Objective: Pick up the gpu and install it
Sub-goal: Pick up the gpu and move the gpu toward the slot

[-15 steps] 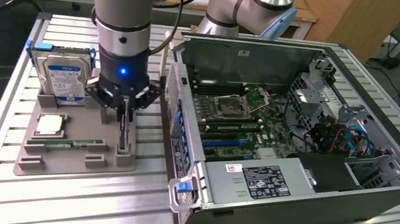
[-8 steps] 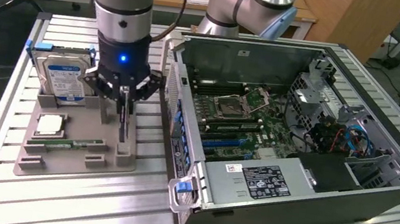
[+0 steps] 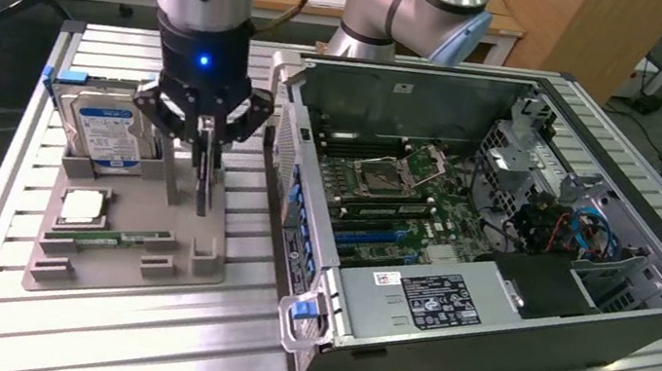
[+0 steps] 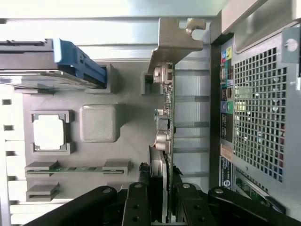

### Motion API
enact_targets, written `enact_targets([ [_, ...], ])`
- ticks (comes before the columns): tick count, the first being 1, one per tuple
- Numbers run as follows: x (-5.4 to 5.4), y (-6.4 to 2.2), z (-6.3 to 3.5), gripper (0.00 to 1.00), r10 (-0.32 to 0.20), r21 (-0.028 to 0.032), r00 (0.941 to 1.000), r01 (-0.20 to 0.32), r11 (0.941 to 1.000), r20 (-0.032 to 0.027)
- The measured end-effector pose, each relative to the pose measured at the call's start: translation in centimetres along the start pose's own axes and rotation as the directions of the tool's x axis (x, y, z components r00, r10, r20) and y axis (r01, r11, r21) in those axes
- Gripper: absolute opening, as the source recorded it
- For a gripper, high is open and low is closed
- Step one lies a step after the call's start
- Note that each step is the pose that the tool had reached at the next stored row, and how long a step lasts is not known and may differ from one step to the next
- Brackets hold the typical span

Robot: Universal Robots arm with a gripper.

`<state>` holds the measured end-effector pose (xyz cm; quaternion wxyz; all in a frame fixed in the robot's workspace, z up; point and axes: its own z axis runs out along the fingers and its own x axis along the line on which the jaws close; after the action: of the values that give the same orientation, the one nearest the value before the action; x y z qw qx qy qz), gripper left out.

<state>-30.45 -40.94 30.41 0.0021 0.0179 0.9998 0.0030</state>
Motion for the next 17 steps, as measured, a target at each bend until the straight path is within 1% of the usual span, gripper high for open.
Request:
enact_targets([
  [14, 0.0, 0.04, -6.28, 0.27, 0.000, -0.0001, 1.0000, 0.000, 1.0000, 0.0001],
  [17, 0.0, 0.04, -7.24, 0.27, -0.003, 0.0000, 1.0000, 0.003, 1.0000, -0.0001],
])
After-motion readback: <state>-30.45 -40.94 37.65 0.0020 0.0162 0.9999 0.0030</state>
